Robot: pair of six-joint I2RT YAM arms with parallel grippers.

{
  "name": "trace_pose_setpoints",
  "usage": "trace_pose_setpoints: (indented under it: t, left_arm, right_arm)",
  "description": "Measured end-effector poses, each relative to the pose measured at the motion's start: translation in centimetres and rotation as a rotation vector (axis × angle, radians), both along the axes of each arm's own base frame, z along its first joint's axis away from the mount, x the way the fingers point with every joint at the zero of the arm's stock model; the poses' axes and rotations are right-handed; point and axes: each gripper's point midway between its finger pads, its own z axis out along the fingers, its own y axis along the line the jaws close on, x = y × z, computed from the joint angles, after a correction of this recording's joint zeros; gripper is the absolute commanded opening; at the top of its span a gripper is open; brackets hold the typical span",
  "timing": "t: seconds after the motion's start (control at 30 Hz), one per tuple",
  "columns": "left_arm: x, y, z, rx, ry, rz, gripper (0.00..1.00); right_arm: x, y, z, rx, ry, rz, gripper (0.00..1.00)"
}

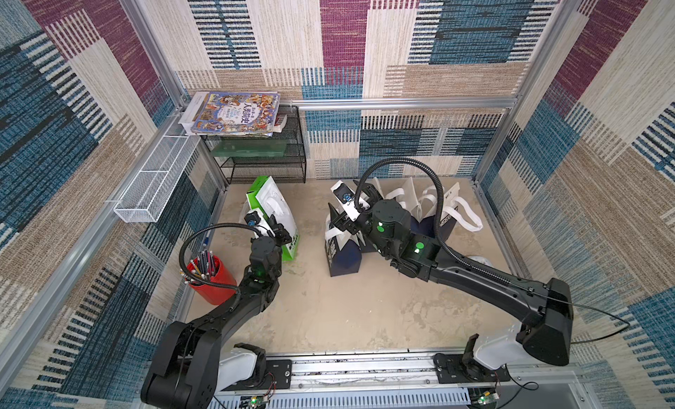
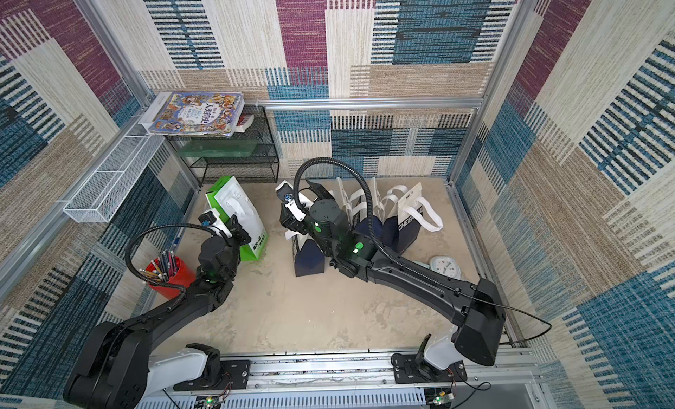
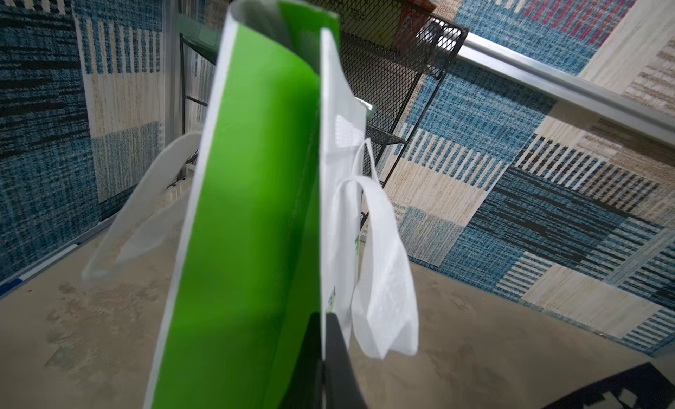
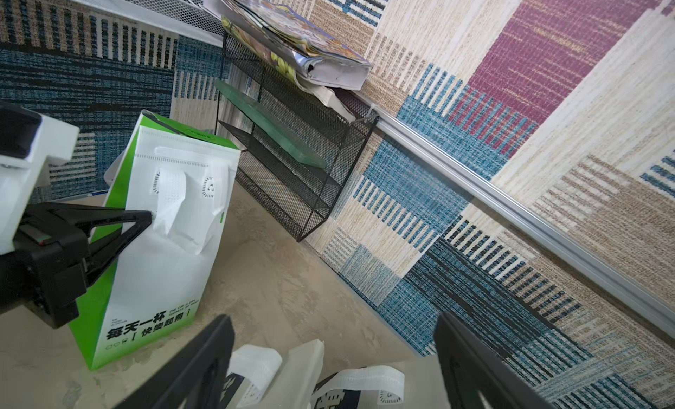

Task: Open the takeout bag
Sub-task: Place the takeout bag at the center of the board.

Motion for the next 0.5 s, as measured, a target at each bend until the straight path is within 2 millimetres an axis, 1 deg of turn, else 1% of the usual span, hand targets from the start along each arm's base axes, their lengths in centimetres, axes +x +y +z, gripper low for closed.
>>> trace_pose_setpoints:
  t: [0.2, 0.3, 0.43, 0.5]
  left_arm:
    - [0.8, -0.7, -2.1, -0.009, 0.054, -0.039, 0.0]
    - [0.8, -0.8, -2.6, -0.015, 0.063, -0.049, 0.0]
    - [-0.2, -0.6, -3.4, -0.053, 0.076, -0.049, 0.0]
    - [-1.1, -0.4, -4.0, -0.073, 0.087, -0.05, 0.05]
  right_arm:
    - [-0.5, -0.5, -0.8, 0.018, 0.018, 0.016, 0.89]
    - [-0.7, -1.0, -0.9, 0.031, 0.026, 0.017, 0.89]
    - [-1.1, -1.5, -1.2, 0.046, 0.034, 0.02, 0.88]
    - [-1.2, -1.9, -1.3, 0.058, 0.04, 0.02, 0.89]
